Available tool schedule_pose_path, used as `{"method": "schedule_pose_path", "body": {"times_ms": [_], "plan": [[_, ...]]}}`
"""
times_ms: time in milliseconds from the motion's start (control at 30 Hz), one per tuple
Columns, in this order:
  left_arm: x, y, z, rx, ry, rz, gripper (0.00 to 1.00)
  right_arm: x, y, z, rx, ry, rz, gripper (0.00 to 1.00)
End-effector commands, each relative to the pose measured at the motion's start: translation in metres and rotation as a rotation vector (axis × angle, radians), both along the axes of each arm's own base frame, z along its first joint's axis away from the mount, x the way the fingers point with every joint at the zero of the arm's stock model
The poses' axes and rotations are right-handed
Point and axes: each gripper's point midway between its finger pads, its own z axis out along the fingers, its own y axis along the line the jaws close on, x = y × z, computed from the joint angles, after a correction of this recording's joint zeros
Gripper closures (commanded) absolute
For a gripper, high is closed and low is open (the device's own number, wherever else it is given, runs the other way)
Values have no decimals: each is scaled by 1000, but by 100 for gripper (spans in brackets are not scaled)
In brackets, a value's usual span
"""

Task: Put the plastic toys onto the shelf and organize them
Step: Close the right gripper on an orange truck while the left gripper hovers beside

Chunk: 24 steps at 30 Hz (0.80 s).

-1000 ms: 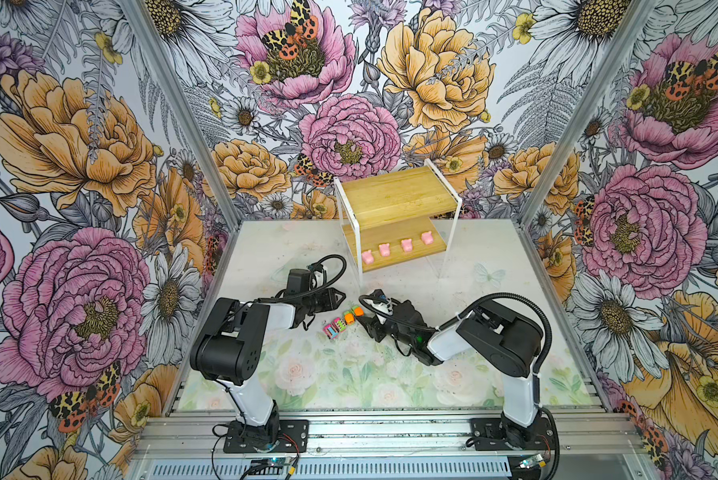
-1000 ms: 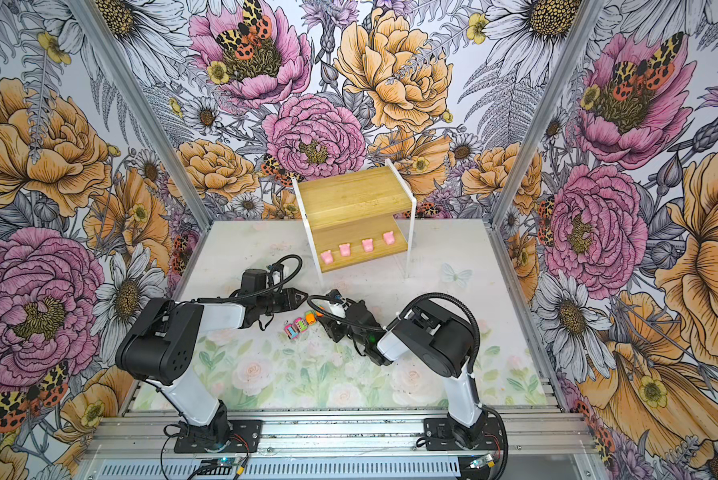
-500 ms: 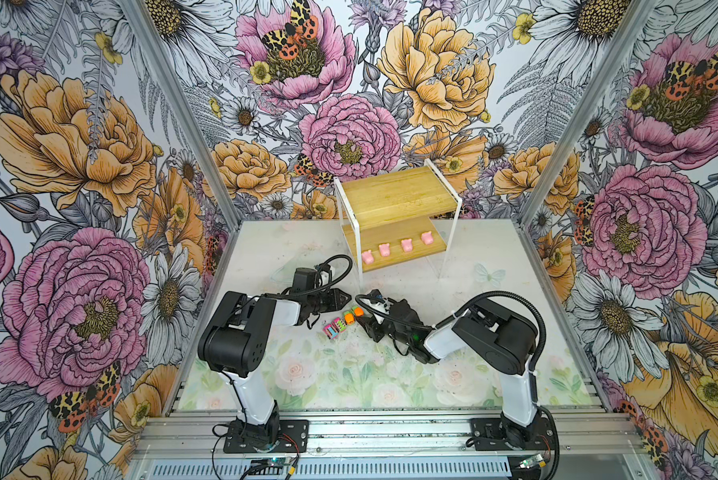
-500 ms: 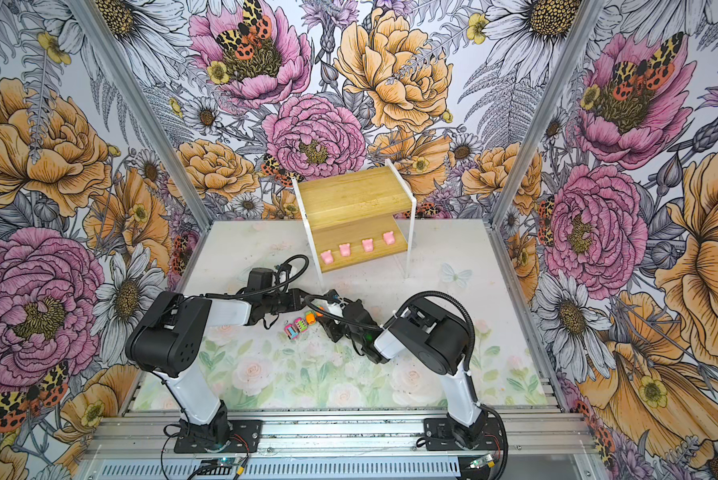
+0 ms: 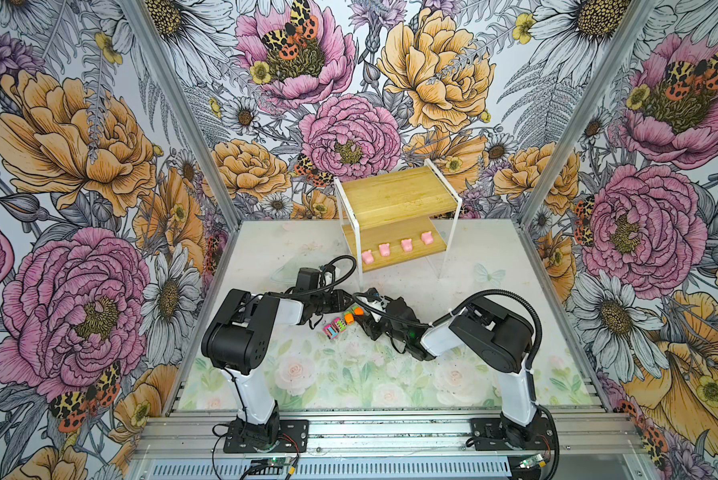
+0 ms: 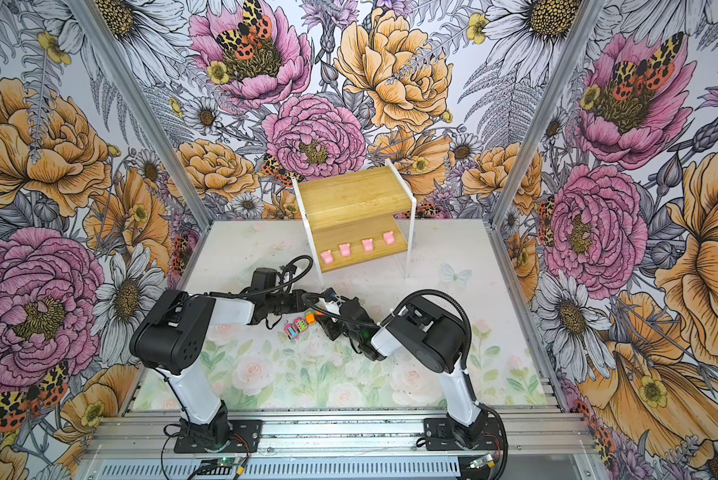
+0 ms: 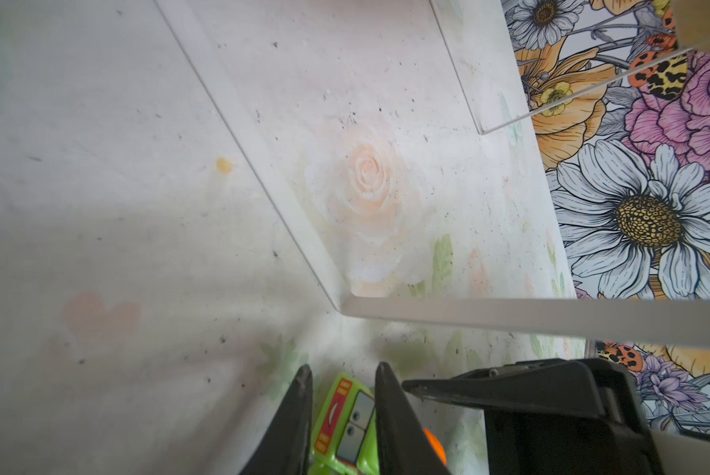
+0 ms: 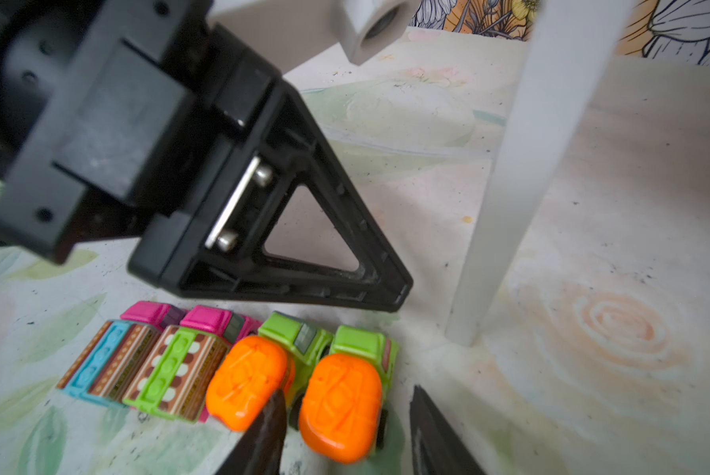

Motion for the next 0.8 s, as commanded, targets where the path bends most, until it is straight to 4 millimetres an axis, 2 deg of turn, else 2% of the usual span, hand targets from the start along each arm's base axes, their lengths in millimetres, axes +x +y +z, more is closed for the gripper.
{"method": "schedule_pose_path", "body": {"times_ms": [0,567,767], "plan": [[1,-10,-1,-23,-6,-47,72,2,7,-3,-1,1,4,51],[-7,-18,-4,-28,6,-83,74,7,10,-11,-27,21,-7,56],[-8,-18,-5,-29,13,-84,74,6,11,-11,-30,29,1,67]]}}
